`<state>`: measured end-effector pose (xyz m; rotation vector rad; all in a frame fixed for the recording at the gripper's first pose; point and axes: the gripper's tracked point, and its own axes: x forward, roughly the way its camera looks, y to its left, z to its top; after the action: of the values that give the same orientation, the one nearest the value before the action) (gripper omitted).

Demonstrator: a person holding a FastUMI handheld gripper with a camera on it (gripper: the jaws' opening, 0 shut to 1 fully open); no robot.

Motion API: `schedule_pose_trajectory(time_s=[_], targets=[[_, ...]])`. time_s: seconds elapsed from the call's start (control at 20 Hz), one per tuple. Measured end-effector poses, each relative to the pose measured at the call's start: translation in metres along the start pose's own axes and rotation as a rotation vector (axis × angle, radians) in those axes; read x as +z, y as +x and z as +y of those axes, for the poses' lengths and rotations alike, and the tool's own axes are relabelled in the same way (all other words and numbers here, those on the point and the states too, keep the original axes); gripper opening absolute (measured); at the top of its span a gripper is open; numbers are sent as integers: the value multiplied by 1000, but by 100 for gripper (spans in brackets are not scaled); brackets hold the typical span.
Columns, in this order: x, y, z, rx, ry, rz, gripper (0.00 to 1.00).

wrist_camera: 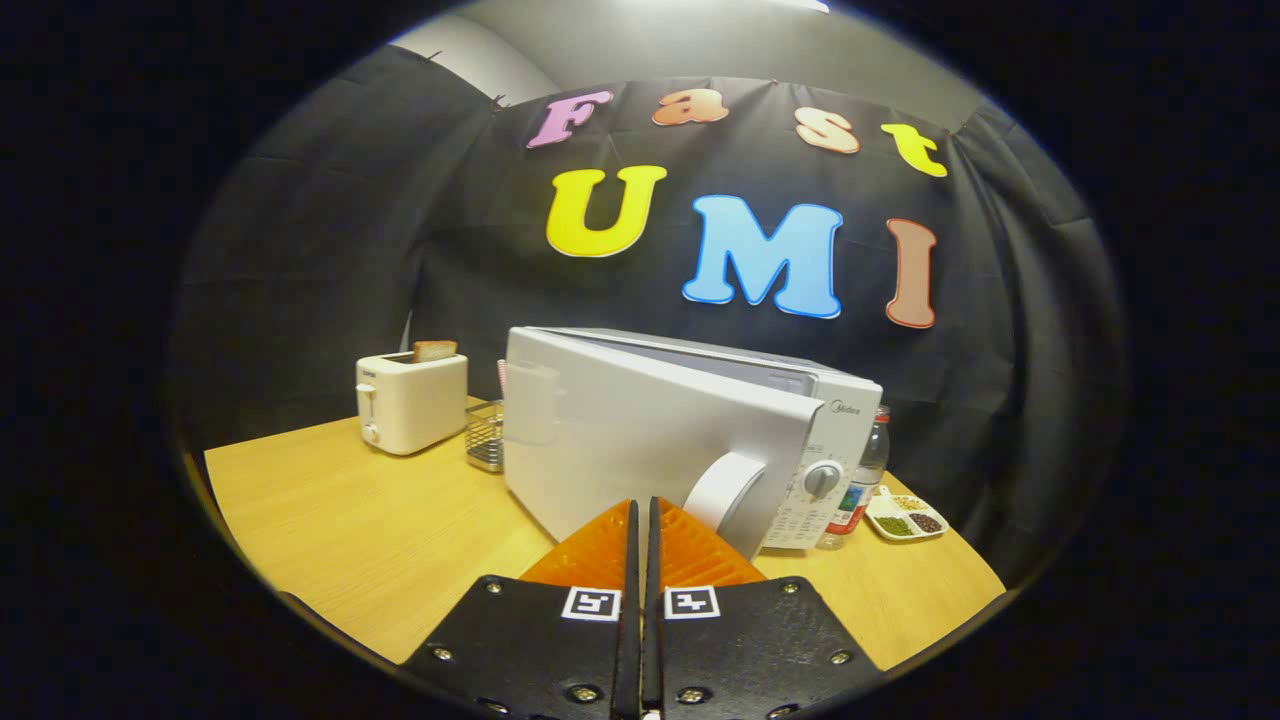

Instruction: Open the microwave, put the food inside, and close the microwave door.

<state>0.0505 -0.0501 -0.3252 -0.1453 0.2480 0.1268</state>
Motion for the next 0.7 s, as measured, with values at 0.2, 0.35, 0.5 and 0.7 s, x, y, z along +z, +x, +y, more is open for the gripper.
schedule_pose_trajectory(time_s=[0.2, 0.35, 0.5, 0.7], targets=[[2, 36, -31, -72, 34, 10, 2], [0, 56, -46, -95, 55, 19, 2], [-1, 73, -56, -119, 54, 9, 2], [2, 98, -64, -144, 50, -4, 2]])
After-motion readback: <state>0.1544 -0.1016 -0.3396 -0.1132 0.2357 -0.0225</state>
